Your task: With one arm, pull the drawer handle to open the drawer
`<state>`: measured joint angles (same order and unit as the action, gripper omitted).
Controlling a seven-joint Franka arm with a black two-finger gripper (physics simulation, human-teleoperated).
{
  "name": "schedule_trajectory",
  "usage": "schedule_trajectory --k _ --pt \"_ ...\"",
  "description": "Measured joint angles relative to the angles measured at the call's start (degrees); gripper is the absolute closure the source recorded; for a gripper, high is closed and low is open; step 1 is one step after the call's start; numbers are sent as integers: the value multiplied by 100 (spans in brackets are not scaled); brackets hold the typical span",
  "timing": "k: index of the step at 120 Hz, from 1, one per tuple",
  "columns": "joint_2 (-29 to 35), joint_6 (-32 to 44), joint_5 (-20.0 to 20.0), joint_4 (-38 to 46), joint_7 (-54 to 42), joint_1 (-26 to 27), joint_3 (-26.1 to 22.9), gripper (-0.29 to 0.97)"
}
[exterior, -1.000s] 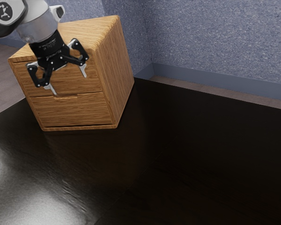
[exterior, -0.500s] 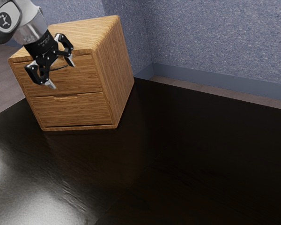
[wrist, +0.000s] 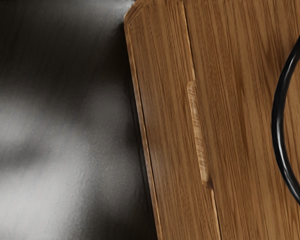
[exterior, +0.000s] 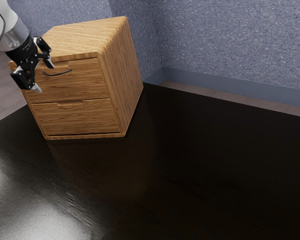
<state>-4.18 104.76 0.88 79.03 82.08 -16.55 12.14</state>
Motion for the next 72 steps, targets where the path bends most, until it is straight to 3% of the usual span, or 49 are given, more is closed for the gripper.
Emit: schedule_trajectory --k 72 --pt "-402 462 28 -117 352 -304 -20 0"
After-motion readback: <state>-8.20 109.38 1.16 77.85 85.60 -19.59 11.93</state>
